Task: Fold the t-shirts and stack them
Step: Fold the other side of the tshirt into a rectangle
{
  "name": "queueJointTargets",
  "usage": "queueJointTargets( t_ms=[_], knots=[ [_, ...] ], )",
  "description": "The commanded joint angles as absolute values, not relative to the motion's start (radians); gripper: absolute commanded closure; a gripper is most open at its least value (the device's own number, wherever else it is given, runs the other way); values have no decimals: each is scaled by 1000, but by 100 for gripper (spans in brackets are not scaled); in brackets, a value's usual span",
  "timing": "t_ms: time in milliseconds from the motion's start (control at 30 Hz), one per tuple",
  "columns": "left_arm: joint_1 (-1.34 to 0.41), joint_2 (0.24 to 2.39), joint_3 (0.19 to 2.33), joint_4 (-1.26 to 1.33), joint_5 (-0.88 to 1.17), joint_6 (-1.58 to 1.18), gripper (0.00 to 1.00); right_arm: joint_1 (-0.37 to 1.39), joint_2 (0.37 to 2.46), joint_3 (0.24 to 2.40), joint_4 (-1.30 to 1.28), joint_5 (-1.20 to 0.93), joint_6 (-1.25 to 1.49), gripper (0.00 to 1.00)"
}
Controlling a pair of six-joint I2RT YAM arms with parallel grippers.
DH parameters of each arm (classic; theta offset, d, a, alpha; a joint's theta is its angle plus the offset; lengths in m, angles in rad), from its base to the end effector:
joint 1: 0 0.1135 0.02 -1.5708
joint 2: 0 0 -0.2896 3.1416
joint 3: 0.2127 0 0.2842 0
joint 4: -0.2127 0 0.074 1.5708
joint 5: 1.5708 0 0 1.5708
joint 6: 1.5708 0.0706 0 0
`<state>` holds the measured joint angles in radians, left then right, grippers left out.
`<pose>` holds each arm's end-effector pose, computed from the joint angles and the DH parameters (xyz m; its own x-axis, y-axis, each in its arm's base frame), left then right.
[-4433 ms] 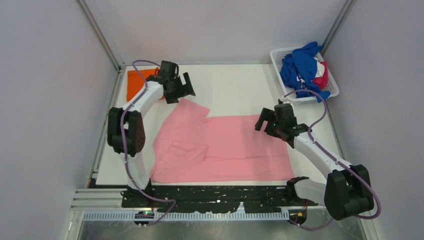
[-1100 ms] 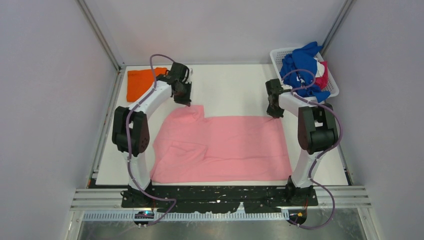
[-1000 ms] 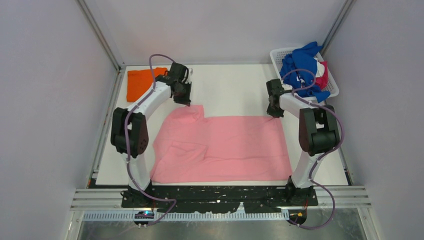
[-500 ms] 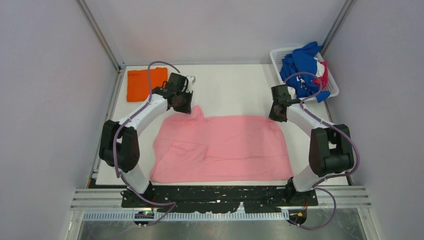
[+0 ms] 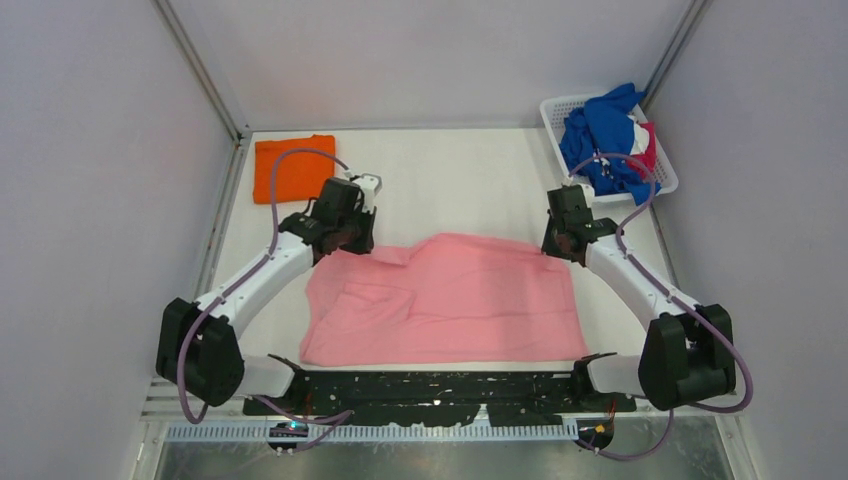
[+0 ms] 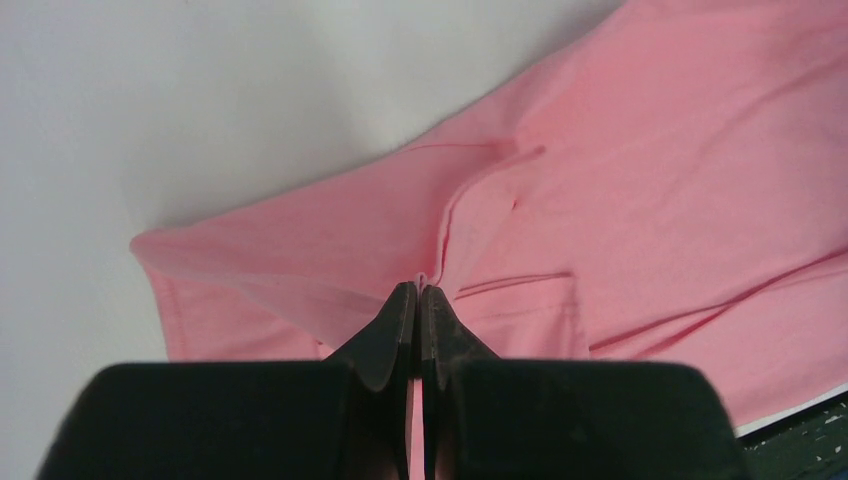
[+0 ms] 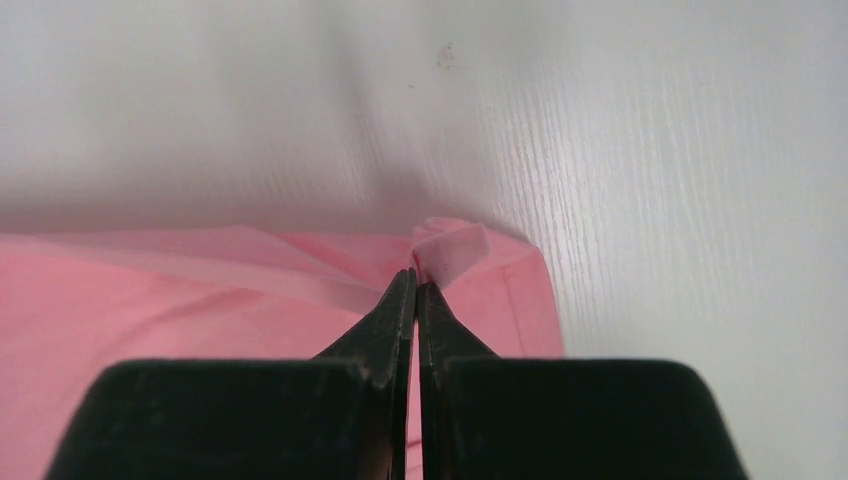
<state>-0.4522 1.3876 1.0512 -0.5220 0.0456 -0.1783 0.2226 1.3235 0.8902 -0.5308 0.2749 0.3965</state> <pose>0.3078 -0.1531 0.2538 -0.7521 0.1684 -0.6372 0.3352 0.9301 -0.1499 0.3040 0.0492 0.2155 -0.7629 0.2084 -0.6120 0.2527 0.9674 0.0145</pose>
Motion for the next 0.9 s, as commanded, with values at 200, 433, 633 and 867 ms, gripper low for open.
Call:
queueJointTargets(
  t_ms=[200, 433, 633, 867],
  knots=[
    [-480, 1153, 905, -502, -74, -273, 100, 225, 1163, 851, -659, 297, 352, 95],
    [-482, 1060, 877, -551, -76, -339, 100, 225, 1105, 845, -710, 308, 351, 95],
    [-481, 979, 827, -566, -67, -375, 100, 225, 1086, 836, -719, 310, 348, 95],
    [-490, 891, 747, -584, -65, -446, 100, 225, 1074, 817, -733, 293, 357, 95]
  ],
)
